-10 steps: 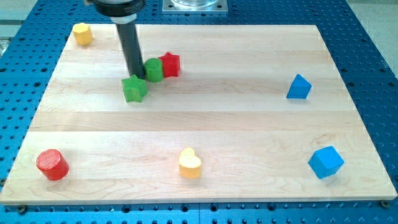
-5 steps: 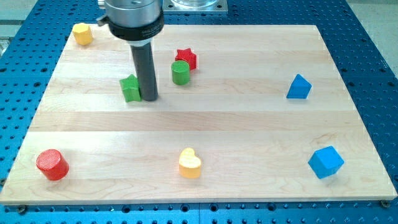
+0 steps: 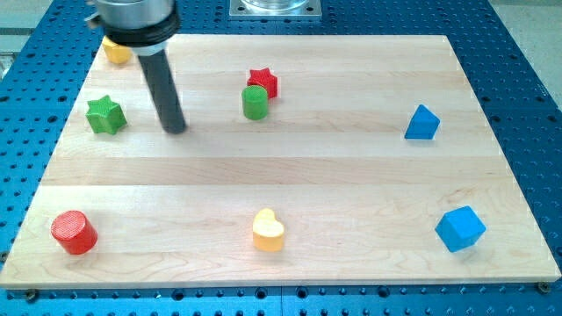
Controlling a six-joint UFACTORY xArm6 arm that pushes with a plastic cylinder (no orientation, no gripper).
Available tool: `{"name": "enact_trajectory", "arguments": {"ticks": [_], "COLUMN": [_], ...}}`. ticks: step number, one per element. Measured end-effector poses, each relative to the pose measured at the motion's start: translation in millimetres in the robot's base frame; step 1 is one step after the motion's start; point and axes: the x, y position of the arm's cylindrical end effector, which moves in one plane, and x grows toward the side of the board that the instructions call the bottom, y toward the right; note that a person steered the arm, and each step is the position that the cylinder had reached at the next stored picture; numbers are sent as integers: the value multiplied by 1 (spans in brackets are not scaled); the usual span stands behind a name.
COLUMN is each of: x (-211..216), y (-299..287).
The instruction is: Push the green star to the center left side of the board
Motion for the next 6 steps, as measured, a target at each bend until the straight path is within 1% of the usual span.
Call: {"name": "enact_trajectory", "arguments": {"ticks": [1, 2, 3, 4, 5, 6], "x": [-31, -29, -10, 12, 9, 24], "y": [-6, -55, -117, -139, -106, -27]}}
